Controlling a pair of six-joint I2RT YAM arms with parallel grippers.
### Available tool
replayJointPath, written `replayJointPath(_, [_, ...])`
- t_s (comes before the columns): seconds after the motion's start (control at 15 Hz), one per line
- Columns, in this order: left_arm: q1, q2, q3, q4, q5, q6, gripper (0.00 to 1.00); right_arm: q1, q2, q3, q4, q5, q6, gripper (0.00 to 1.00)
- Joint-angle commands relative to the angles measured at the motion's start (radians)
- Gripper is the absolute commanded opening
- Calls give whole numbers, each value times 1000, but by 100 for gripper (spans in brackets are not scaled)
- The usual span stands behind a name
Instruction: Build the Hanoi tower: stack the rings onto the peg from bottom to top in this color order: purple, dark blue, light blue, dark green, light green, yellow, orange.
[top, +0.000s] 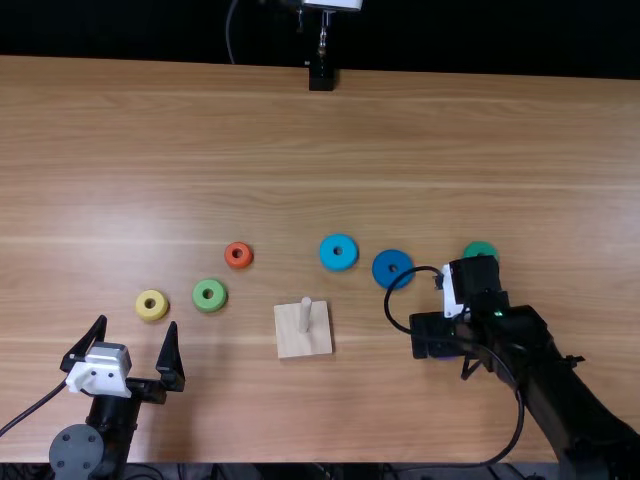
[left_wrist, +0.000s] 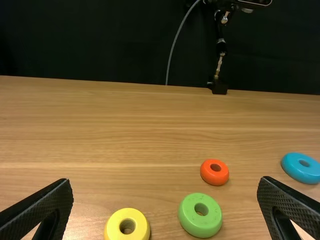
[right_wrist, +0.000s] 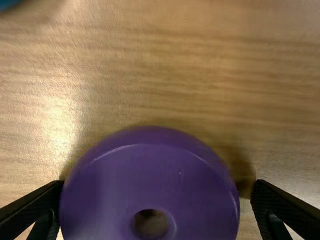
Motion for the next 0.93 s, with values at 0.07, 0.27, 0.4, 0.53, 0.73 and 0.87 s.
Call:
replayJointPath(0.07, [9,-12,-18,-36,10,9,100,5,22,0,-2,-5,-4,100])
replayJointPath(0.27, [9,-12,-18,-36,10,9,100,7,16,-12,-4,-3,-4,28])
replayJointPath(0.4, [9,-12,-18,-36,10,9,100,8,12,-9,-6,-5,-2,0])
replayJointPath(0.53, [11,-12,-18,-36,10,9,100,13,9,5,-2,-5,3,0])
replayJointPath(0.73, [9,-12,-18,-36,10,9,100,19,-7,123,-57,-3,-8,0])
replayJointPath(0.87, [9,-12,-18,-36,10,9,100,53,-52,247,-247,-1,-9,0])
